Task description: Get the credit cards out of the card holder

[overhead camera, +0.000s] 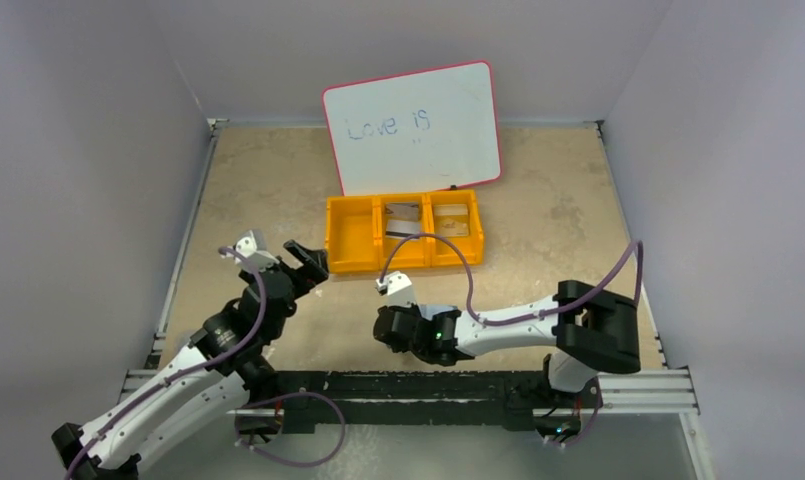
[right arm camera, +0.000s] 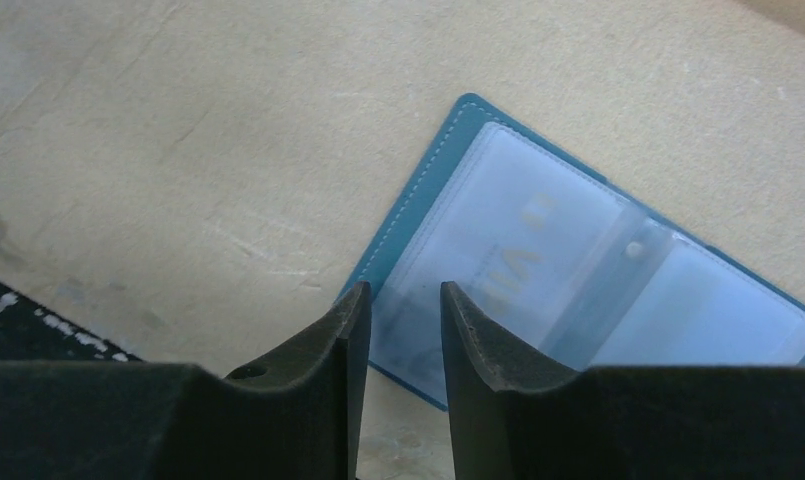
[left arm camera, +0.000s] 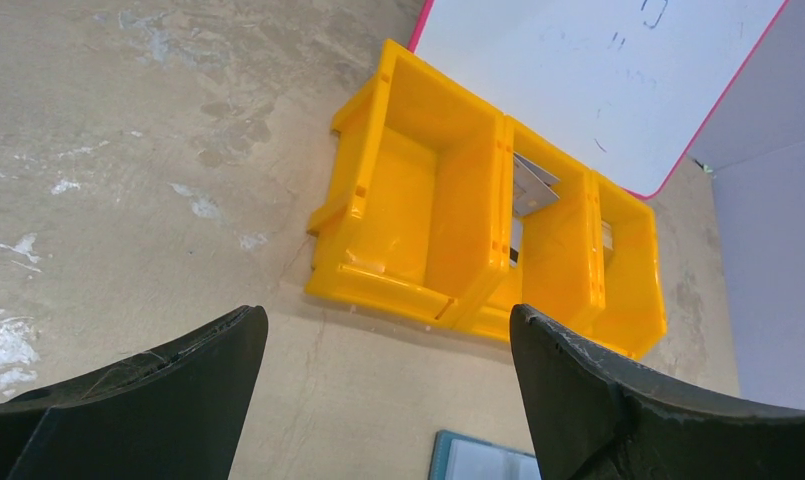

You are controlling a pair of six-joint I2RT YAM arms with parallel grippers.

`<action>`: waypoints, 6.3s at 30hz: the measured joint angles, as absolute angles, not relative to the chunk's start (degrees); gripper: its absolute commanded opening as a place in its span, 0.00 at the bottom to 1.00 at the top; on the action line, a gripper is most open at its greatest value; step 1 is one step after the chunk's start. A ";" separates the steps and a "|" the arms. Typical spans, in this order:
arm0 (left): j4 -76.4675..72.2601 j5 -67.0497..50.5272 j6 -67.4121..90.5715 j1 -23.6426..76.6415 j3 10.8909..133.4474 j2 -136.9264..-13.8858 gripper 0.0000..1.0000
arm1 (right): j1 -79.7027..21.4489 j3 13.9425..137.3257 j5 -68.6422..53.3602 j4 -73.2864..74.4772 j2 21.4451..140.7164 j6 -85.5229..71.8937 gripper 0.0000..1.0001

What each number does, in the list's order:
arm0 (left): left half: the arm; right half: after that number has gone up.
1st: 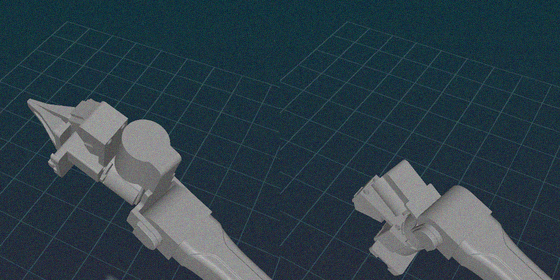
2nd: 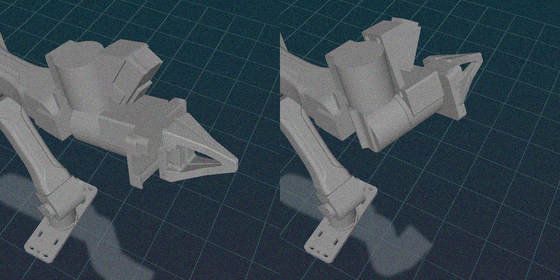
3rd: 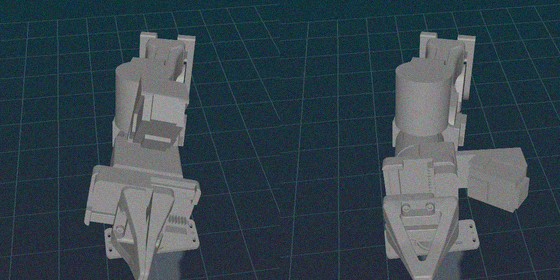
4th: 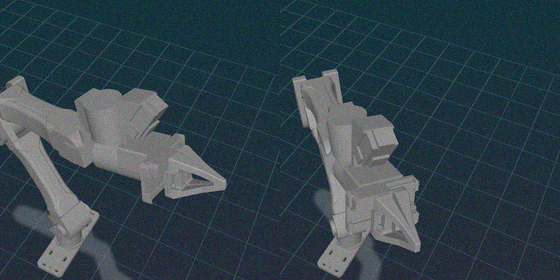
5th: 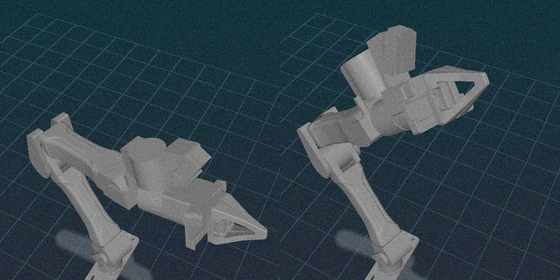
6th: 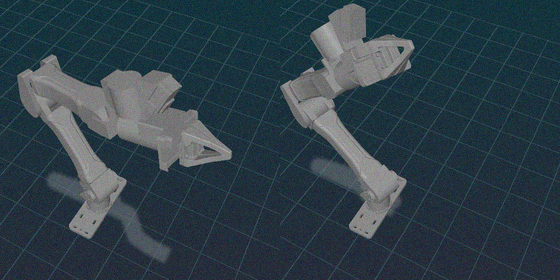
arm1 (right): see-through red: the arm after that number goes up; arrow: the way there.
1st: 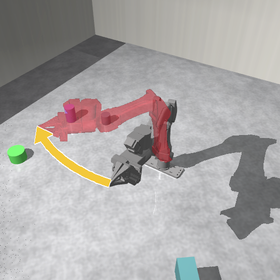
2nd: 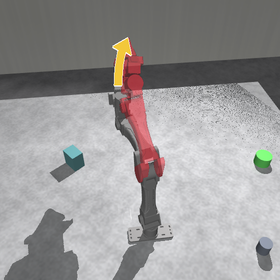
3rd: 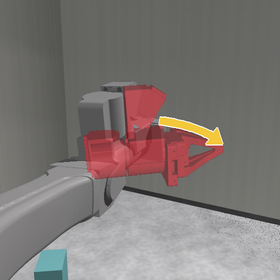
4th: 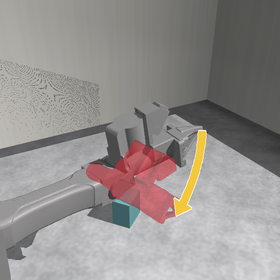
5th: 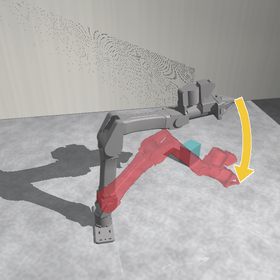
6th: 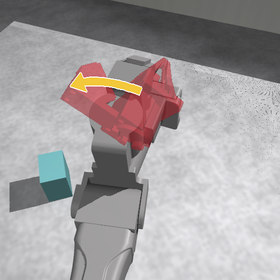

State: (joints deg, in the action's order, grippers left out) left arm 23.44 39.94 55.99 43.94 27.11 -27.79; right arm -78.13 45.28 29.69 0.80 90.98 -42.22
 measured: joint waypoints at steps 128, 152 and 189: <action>19.46 30.02 54.48 43.94 27.49 -44.23 0.70 | -76.31 48.05 35.90 9.96 92.71 -55.35 0.09; 12.43 21.87 53.21 43.94 27.53 -53.17 0.71 | -76.31 39.72 42.39 37.30 71.72 -84.75 0.42; -3.33 -3.36 51.88 49.17 27.55 -75.70 0.54 | -62.00 23.27 12.56 -7.38 68.40 -61.04 0.34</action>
State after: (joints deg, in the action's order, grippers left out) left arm -3.33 -3.36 51.88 49.17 27.55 -75.70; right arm -62.00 23.27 12.56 -7.38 68.40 -61.04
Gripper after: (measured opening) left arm 0.549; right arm 0.359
